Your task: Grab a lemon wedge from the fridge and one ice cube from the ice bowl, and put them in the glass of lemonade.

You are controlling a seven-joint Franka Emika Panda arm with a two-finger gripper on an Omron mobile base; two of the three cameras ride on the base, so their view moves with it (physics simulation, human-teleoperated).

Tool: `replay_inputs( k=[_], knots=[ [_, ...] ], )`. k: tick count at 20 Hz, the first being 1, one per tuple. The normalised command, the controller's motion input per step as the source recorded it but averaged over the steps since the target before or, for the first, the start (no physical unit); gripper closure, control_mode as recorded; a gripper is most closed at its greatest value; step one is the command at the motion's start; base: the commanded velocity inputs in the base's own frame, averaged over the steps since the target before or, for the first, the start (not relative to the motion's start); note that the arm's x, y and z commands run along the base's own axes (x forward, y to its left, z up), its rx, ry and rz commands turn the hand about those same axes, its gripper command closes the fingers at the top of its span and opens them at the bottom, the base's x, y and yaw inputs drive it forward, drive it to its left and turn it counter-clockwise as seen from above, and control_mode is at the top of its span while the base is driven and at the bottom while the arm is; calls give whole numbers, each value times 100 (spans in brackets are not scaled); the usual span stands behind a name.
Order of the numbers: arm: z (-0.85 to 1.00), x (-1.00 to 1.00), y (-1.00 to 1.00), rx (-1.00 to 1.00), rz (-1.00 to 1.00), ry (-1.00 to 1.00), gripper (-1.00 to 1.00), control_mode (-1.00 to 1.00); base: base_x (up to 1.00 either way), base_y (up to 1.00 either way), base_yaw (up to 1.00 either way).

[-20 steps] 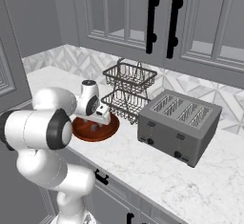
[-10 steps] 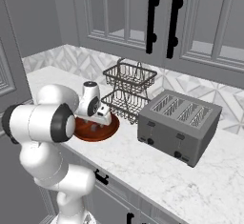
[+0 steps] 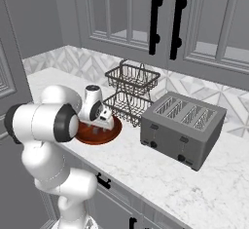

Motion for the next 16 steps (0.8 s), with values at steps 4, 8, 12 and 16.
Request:
replay_inputs(
  k=[4, 8, 12, 16],
  knots=[
    [-32, 0, 0, 0, 0, 0, -100, -100, 0, 0, 0],
    [-23, 0, 0, 0, 0, 0, -100, -100, 0, 0, 0],
    [-7, 0, 1, 0, 0, -1, -100, -100, 0, 0, 0],
    [0, -5, 0, 0, 0, -4, -100, -100, 0, 0, 0]
  ],
)
